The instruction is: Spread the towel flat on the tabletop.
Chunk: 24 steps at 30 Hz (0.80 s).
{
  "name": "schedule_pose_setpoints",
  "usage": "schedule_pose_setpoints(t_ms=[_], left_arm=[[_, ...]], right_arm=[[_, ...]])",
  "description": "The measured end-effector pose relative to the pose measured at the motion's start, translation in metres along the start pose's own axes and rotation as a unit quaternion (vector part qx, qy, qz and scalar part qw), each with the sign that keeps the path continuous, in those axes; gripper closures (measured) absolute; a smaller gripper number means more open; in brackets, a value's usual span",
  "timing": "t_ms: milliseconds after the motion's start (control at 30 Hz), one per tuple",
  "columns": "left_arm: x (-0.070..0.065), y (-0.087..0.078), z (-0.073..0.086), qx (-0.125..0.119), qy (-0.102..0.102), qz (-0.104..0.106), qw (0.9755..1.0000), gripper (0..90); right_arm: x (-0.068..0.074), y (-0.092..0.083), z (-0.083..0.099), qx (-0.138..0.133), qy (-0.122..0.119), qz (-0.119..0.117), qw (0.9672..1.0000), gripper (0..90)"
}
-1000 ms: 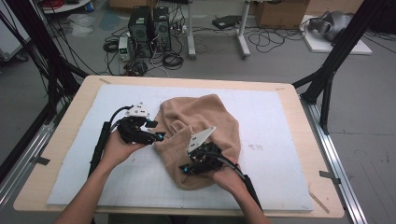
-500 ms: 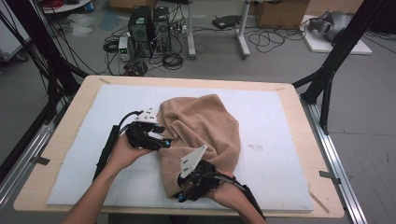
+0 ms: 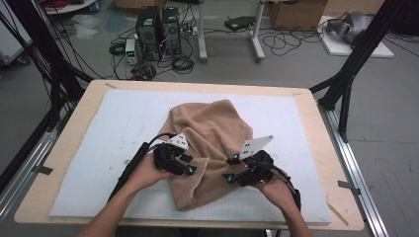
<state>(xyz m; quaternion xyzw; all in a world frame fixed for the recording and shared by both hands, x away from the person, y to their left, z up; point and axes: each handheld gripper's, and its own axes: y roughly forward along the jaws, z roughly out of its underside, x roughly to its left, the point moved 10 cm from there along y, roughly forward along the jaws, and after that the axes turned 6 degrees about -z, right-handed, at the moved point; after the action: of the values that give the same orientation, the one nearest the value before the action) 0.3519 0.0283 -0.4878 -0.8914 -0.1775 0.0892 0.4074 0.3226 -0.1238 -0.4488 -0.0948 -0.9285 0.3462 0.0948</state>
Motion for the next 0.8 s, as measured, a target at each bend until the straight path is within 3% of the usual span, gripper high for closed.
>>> schedule_pose_setpoints(t_ms=[100,167,333,500,600,700,800], left_arm=[[-0.003,0.003,0.004,0.009,0.008,0.003,0.9999,79.0],[-0.003,0.001,0.004,0.004,0.007,0.002,1.0,84.5],[-0.009,-0.013,0.015,0.002,0.006,-0.003,1.0,86.1],[-0.022,-0.032,0.032,-0.004,0.011,-0.022,0.9997,86.3],[-0.026,-0.042,0.046,0.006,0.017,-0.038,0.9991,86.3],[-0.029,-0.056,0.063,0.007,0.006,-0.042,0.9991,86.3],[-0.027,-0.065,0.069,-0.001,-0.01,-0.045,0.999,85.2]], right_arm=[[-0.015,-0.005,0.01,0.005,0.015,0.015,0.9998,45.9],[-0.022,-0.003,0.016,0.015,0.019,0.025,0.9994,46.0],[-0.026,0.006,0.024,0.026,0.018,0.024,0.9992,52.1],[-0.023,0.01,0.025,0.021,0.024,0.022,0.9993,53.2],[-0.02,0.01,0.023,0.017,0.021,0.02,0.9994,54.9],[-0.017,0.014,0.022,0.021,0.013,0.017,0.9995,55.3],[-0.018,0.017,0.025,0.023,0.015,0.015,0.9995,56.5]])
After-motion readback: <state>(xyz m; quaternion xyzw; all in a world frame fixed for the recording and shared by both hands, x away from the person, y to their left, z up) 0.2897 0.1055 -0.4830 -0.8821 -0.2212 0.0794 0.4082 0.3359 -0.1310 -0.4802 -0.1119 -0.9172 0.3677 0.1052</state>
